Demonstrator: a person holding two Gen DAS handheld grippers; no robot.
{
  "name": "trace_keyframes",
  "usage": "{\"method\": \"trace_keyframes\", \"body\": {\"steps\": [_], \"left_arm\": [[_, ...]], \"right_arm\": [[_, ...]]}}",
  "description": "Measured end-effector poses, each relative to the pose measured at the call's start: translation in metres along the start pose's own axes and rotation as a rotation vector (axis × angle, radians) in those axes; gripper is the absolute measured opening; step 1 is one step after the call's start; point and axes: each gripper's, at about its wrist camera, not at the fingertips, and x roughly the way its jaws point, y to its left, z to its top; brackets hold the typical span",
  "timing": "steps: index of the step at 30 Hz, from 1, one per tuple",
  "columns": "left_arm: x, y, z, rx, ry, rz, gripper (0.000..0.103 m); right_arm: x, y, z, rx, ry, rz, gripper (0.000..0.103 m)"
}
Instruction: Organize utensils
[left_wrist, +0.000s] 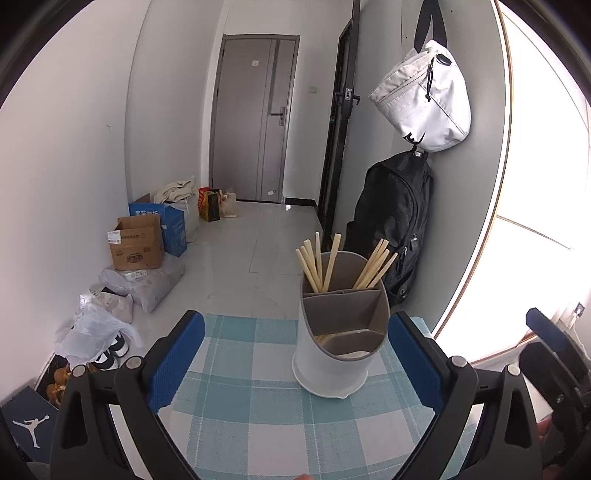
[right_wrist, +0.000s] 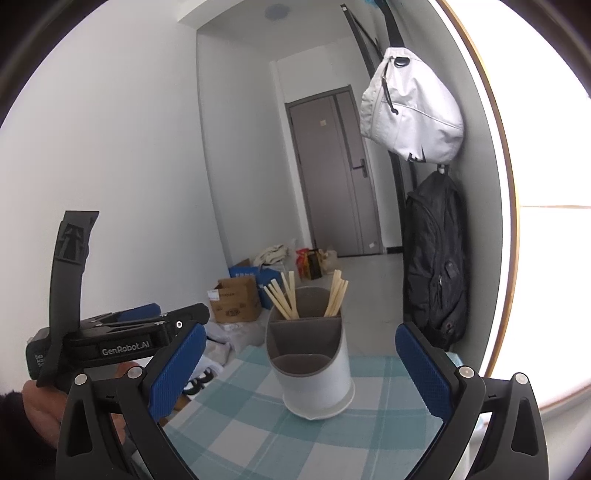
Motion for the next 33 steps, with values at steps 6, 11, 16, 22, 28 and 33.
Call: {"method": "trace_keyframes", "body": {"steps": [6, 11, 16, 22, 28, 33], "left_arm": [[0.0007, -0.0003, -0.0001, -0.009, 0.005, 0.012, 0.097], [-0.0012, -0.0008, -0.0009, -0.010, -0.008, 0.020, 0.097], [-0.0004, -0.0016, -0.0029, -0.001, -0.013, 0.024, 0.097], [0.0033, -0.0008, -0.0046, -0.003, -0.008, 0.027, 0.097], [0.0018, -0.0026, -0.0056, 0.009, -0.010, 0.022, 0.097], [0.0027, -0.0025, -0.0059, 0.010, -0.009, 0.027, 0.097]], "right_arm": [[-0.0013, -0.0009, -0.0009, 0.005, 0.000, 0.003, 0.103], [-0.0005, -0.0009, -0.0008, 0.009, 0.005, 0.005, 0.103], [-0.0008, 0.0013, -0.0015, 0.001, 0.003, 0.007, 0.103], [0.0003, 0.0018, -0.0023, 0.000, 0.009, 0.006, 0.103], [-0.0007, 0.0016, -0.0028, 0.002, 0.005, 0.005, 0.103], [-0.0005, 0.0018, -0.0025, 0.002, 0.003, 0.003, 0.103]]}}
